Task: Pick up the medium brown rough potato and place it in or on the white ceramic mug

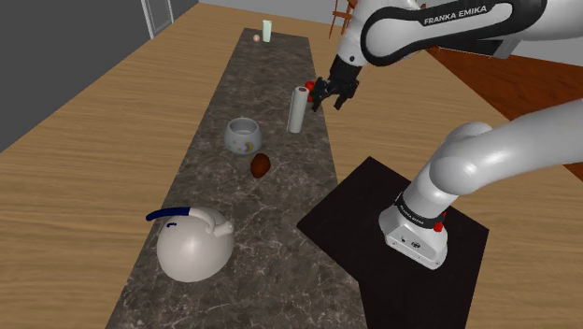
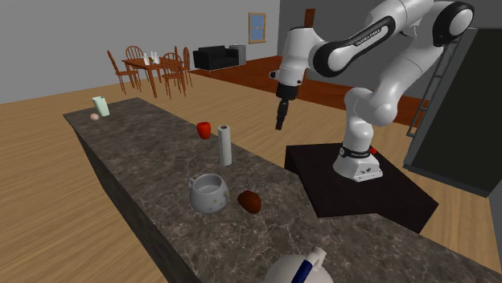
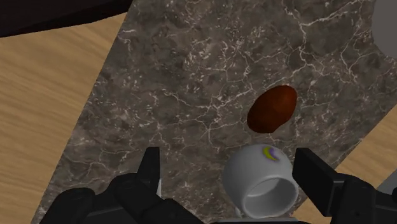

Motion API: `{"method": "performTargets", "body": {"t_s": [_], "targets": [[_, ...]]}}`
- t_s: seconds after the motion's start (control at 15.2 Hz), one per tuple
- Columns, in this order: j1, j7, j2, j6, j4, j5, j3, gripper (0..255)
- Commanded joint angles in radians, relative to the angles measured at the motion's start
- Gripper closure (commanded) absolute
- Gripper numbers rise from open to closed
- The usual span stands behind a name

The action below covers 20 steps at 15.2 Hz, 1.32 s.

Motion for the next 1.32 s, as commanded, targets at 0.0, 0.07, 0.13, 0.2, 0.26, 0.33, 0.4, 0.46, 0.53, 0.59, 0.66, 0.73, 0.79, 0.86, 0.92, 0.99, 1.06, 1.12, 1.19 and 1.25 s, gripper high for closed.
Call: {"method": "performTargets", "body": {"t_s": [0.0, 0.07, 0.13, 0.2, 0.26, 0.33, 0.4, 0.46, 0.53, 0.59, 0.66, 0.73, 0.79, 0.86, 0.92, 0.99, 1.06, 1.12, 1.19, 1.25], "targets": [[0.007, 0.052, 0.053, 0.094, -0.029, 0.034, 0.023, 0], [0.010, 0.075, 0.086, 0.140, -0.036, 0.051, 0.034, 0], [0.013, 0.098, 0.122, 0.186, -0.042, 0.067, 0.044, 0], [0.017, 0.121, 0.160, 0.233, -0.046, 0.084, 0.055, 0], [0.021, 0.143, 0.201, 0.280, -0.047, 0.100, 0.065, 0], [0.025, 0.164, 0.243, 0.327, -0.046, 0.117, 0.076, 0], [0.029, 0.185, 0.286, 0.374, -0.043, 0.133, 0.085, 0], [0.033, 0.205, 0.332, 0.420, -0.038, 0.149, 0.094, 0], [0.037, 0.224, 0.378, 0.466, -0.030, 0.165, 0.103, 0], [0.041, 0.243, 0.426, 0.510, -0.021, 0.180, 0.111, 0], [0.046, 0.261, 0.474, 0.554, -0.009, 0.196, 0.118, 0], [0.050, 0.278, 0.523, 0.596, 0.004, 0.211, 0.125, 0], [0.054, 0.295, 0.572, 0.637, 0.020, 0.226, 0.132, 0], [0.059, 0.310, 0.622, 0.676, 0.038, 0.241, 0.138, 0], [0.063, 0.325, 0.671, 0.713, 0.057, 0.256, 0.143, 0], [0.066, 0.339, 0.720, 0.749, 0.079, 0.271, 0.149, 0], [0.069, 0.352, 0.769, 0.782, 0.102, 0.286, 0.155, 0], [0.073, 0.365, 0.817, 0.814, 0.126, 0.300, 0.160, 0], [0.076, 0.377, 0.865, 0.844, 0.153, 0.314, 0.164, 0], [0.080, 0.388, 0.912, 0.872, 0.181, 0.328, 0.168, 0]]}}
